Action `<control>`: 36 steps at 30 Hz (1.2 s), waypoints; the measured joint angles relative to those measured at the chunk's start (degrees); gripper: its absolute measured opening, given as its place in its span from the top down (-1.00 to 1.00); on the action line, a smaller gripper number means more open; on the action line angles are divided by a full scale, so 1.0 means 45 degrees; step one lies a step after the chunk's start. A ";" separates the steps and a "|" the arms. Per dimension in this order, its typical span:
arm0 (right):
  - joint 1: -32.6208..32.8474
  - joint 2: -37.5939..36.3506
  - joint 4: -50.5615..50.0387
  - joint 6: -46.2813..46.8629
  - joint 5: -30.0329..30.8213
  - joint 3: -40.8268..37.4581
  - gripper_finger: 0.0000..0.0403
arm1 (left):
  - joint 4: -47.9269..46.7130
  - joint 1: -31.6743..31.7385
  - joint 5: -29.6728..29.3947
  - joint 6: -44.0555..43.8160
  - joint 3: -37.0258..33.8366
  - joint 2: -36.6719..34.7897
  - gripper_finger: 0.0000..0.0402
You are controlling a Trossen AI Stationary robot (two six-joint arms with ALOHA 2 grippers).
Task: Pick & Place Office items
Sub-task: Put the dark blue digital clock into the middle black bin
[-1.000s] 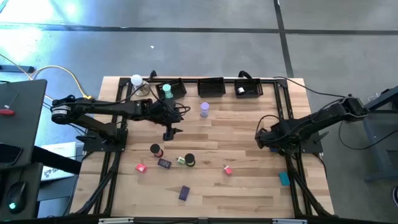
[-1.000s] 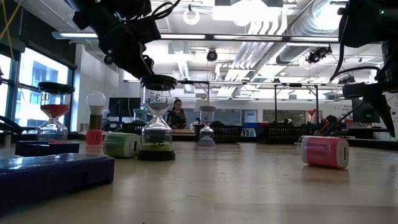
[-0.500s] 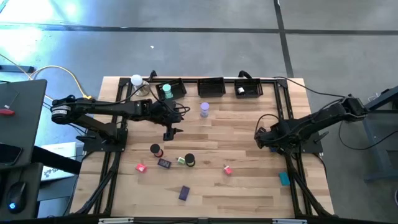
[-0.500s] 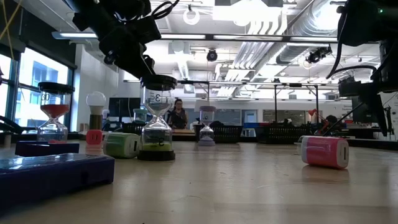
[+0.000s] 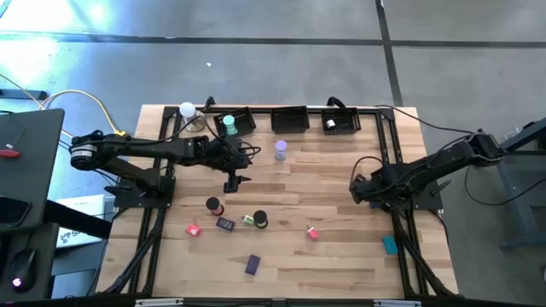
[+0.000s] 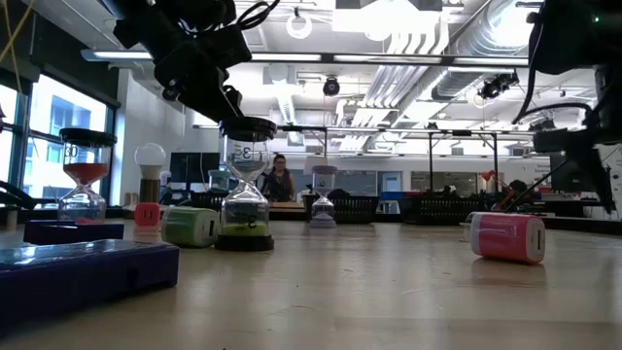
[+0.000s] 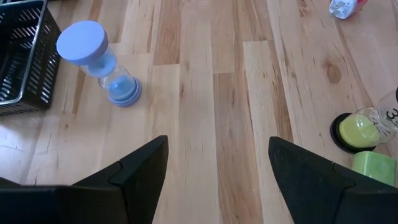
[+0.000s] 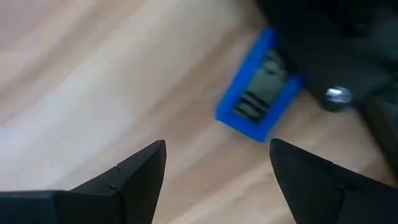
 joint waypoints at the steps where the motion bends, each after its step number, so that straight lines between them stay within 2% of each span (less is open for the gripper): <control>1: 0.0000 0.0014 -0.0087 0.0020 -0.0302 0.0000 -0.37 | 0.0000 0.0000 0.0000 0.0003 0.0000 0.0000 -0.35; 5: 0.0000 0.0010 -0.0156 0.0942 -0.0753 0.0000 -0.37 | -0.0009 0.0000 0.0005 0.0003 0.0000 0.0000 -0.35; 13: -0.0019 0.0012 0.0584 0.1146 -0.1110 -0.0691 -0.37 | -0.0248 0.0000 0.0005 0.0003 -0.0005 0.0000 -0.35; 17: -0.0154 0.0007 0.1530 0.1197 -0.0851 -0.1226 -0.37 | -0.0251 0.0000 0.0005 0.0000 -0.0005 0.0000 -0.35; 29: -0.0180 0.0011 0.1538 0.1157 -0.0779 -0.1413 -0.37 | -0.0444 -0.0002 0.0005 -0.0031 -0.0024 0.0000 -0.35; 36: -0.0180 0.0623 0.1360 0.1041 -0.0781 -0.1407 -0.37 | -0.0460 -0.0001 0.0005 -0.0066 -0.0024 0.0000 -0.35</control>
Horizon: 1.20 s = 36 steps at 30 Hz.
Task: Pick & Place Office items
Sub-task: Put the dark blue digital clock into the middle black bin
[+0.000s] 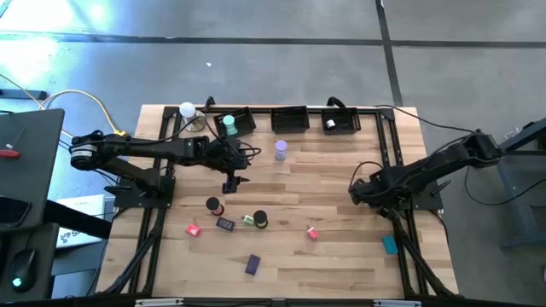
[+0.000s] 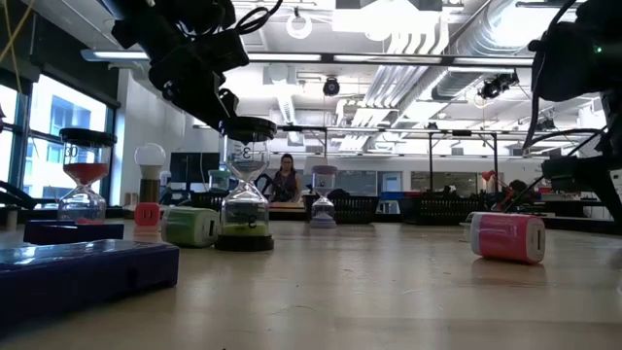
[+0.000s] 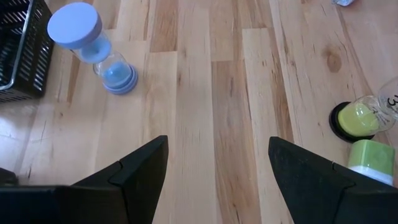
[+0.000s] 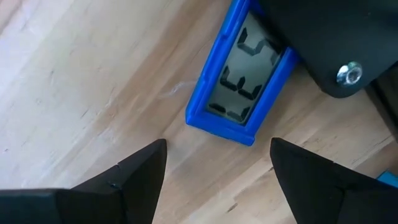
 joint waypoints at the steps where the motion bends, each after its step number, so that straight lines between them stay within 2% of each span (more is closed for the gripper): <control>1: 0.0000 0.0148 -0.0058 -0.0025 0.0051 0.0021 -0.37 | 0.0002 0.0000 0.0000 -0.0034 0.0000 0.0000 -0.35; 6: 0.0015 0.0784 -0.0181 -0.0069 0.0158 0.0084 -0.37 | 0.0004 -0.0002 0.0005 -0.0048 0.0000 0.0000 -0.35; 14: 0.0251 0.0922 -0.0226 -0.0603 0.0323 0.0086 -0.37 | 0.0013 -0.0004 0.0165 -0.0113 0.0000 0.0000 -0.35; 28: 0.1440 0.1218 -0.0035 0.0136 0.1457 0.0092 -0.37 | -0.0030 0.0001 0.0160 -0.0142 0.0000 0.0000 -0.35; 36: 0.1632 0.1635 -0.0114 0.0184 0.1735 0.0163 -0.37 | -0.0052 -0.0033 0.0155 -0.0238 -0.0225 0.0000 -0.35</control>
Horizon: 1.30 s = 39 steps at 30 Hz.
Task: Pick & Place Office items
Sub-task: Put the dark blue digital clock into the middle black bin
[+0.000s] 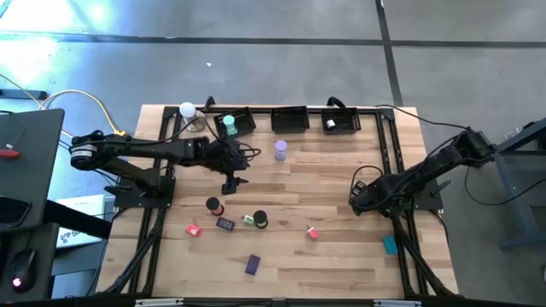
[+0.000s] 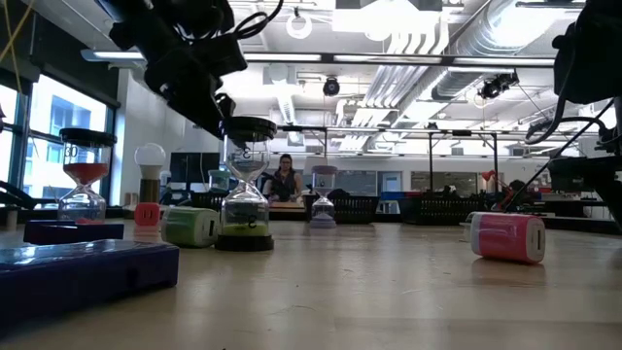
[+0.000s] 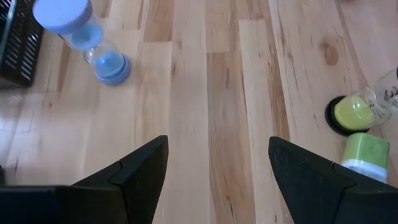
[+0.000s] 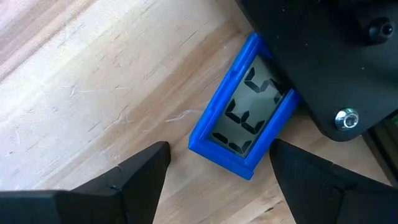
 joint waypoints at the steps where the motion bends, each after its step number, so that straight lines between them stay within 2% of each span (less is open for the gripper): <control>1: 0.0000 0.0002 0.0000 0.0000 -0.0005 0.0000 -0.37 | 0.0024 0.0000 0.0005 0.0000 -0.0046 0.0000 -0.35; 19: -0.0121 0.0321 -0.0059 -0.0039 0.0508 0.0030 -0.37 | 0.0120 0.0000 0.0539 0.0044 -0.0144 0.0000 -0.35; 32: -0.1135 0.0983 -0.0099 -0.0138 0.0724 0.0112 -0.37 | -0.0022 0.0000 0.0777 -0.0092 -0.0183 0.0000 -0.35; 39: -0.0864 0.1037 -0.0065 -0.0007 0.0986 0.0112 -0.37 | -0.0022 0.0000 0.1010 -0.0015 -0.0183 0.0000 -0.35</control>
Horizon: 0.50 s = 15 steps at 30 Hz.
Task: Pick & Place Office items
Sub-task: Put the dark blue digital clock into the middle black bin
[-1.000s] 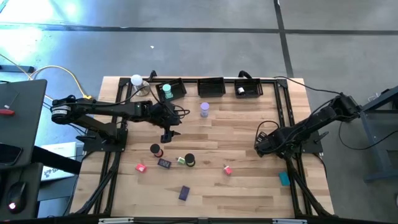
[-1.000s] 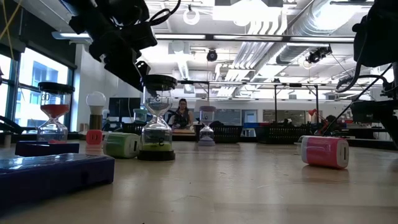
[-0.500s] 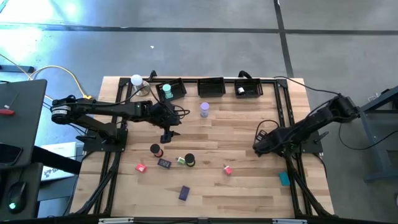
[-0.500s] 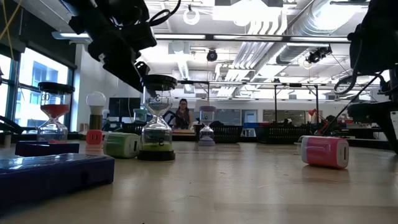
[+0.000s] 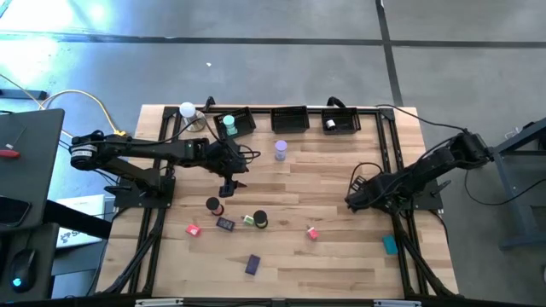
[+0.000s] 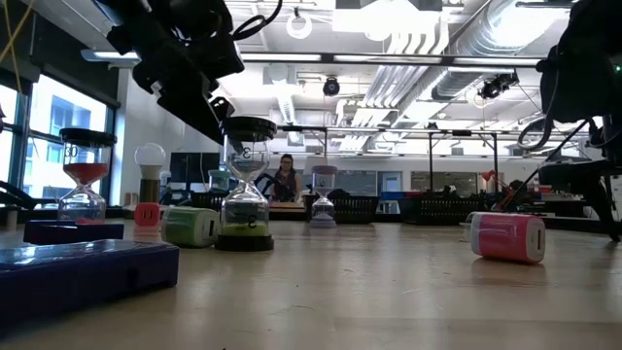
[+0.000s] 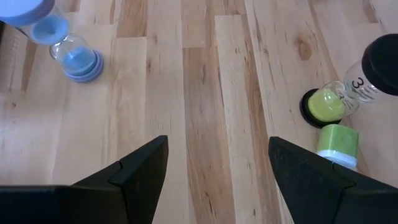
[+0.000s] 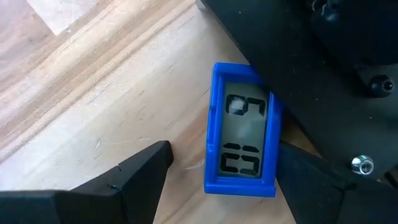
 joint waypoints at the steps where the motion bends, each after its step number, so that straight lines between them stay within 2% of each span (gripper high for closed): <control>1: 0.0004 0.0004 -0.0031 -0.0078 0.0281 0.0000 -0.37 | 0.0000 0.0000 0.0000 0.0005 0.0000 0.0000 -0.35; 3: -0.0004 0.0025 -0.0065 -0.0174 0.0755 -0.0005 -0.37 | 0.0006 -0.0004 0.0000 0.0010 0.0000 0.0000 -0.35; 15: -0.0156 0.0029 -0.0005 -0.0326 0.0960 -0.0039 -0.34 | 0.0087 -0.0005 -0.0010 0.0015 0.0000 0.0000 -0.35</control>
